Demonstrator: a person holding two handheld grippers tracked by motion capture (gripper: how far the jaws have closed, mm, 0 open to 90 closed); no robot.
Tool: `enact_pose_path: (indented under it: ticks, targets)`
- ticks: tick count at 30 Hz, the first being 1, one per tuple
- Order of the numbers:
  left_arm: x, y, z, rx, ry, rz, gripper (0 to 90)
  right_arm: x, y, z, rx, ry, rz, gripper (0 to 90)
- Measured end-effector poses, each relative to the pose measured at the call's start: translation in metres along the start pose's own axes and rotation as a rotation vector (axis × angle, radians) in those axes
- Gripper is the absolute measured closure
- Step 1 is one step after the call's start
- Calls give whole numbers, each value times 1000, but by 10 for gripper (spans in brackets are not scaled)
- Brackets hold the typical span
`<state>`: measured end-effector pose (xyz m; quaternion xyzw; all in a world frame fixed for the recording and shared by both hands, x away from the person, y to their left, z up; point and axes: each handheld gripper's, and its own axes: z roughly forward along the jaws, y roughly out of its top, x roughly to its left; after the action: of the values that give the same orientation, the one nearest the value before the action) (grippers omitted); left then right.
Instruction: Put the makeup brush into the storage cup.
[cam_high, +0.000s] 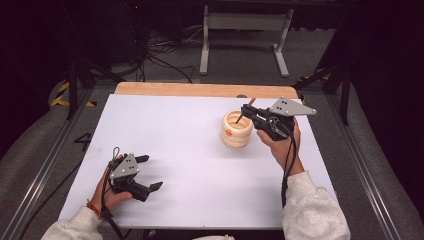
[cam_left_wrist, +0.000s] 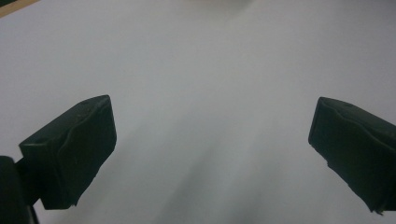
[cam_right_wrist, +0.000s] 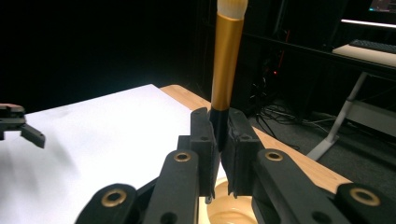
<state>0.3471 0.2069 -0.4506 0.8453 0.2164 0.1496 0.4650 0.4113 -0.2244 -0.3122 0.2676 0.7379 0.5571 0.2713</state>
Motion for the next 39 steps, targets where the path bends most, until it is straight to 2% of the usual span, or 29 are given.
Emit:
enact_pose_path:
  ticks: [10, 14, 20, 39]
  targets:
    - [-2, 1, 2, 14, -11, 17, 19, -10, -4, 12, 30, -35, 17, 836]
    - [-2, 0, 3, 21, -9, 14, 19, -16, -3, 15, 35, -48, 38, 836]
    - [-2, 1, 3, 19, -7, 13, 19, -20, -3, 21, 59, -61, 38, 836]
    - [-1, 0, 2, 22, -8, 13, 20, -28, -19, 42, 138, -73, 63, 836]
